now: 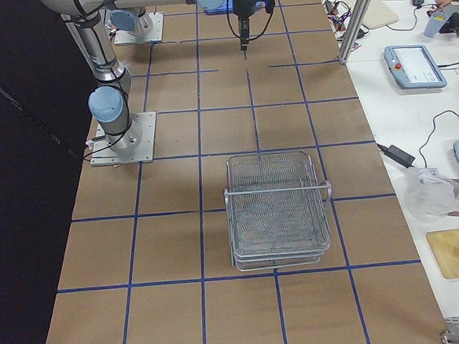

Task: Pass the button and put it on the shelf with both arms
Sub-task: 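Move the left gripper down toward the red button in the blue tray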

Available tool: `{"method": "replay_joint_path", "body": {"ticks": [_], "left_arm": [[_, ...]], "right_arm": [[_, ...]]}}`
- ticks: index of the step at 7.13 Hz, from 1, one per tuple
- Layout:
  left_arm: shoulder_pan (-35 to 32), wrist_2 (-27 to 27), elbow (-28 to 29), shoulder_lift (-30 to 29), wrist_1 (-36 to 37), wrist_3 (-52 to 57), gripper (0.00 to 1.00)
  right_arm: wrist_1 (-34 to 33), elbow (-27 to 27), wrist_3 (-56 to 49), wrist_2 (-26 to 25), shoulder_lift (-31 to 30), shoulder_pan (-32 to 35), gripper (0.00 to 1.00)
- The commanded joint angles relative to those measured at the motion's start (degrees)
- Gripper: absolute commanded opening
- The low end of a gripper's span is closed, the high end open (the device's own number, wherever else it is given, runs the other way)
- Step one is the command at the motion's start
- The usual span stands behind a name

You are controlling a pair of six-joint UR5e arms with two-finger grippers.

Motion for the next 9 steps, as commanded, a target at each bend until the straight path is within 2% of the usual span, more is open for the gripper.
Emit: {"method": "replay_joint_path", "body": {"ticks": [1,3,5,7,9], "left_arm": [[0.2,0.0,0.0,0.0,0.2,0.0,1.00],[1.0,0.1,0.0,-0.6,1.6,2.1,1.00],[4.8,-0.1,-1.0,-2.3,3.7,12.2,1.00],[11.1,-0.2,-7.0,-3.9,11.8,24.1,1.00],[16.6,-0.3,-16.0,-4.9,27.2,33.5,1.00]], "right_arm": [[0.1,0.0,-0.1,-0.1,0.1,-0.1,1.00],[0.1,0.0,-0.1,-0.2,0.2,-0.1,1.00],[0.1,0.0,-0.1,-0.1,0.1,-0.1,1.00],[0.1,0.0,-0.1,0.0,0.1,-0.1,1.00],[0.1,0.0,-0.1,0.0,0.1,-0.1,1.00]]}}
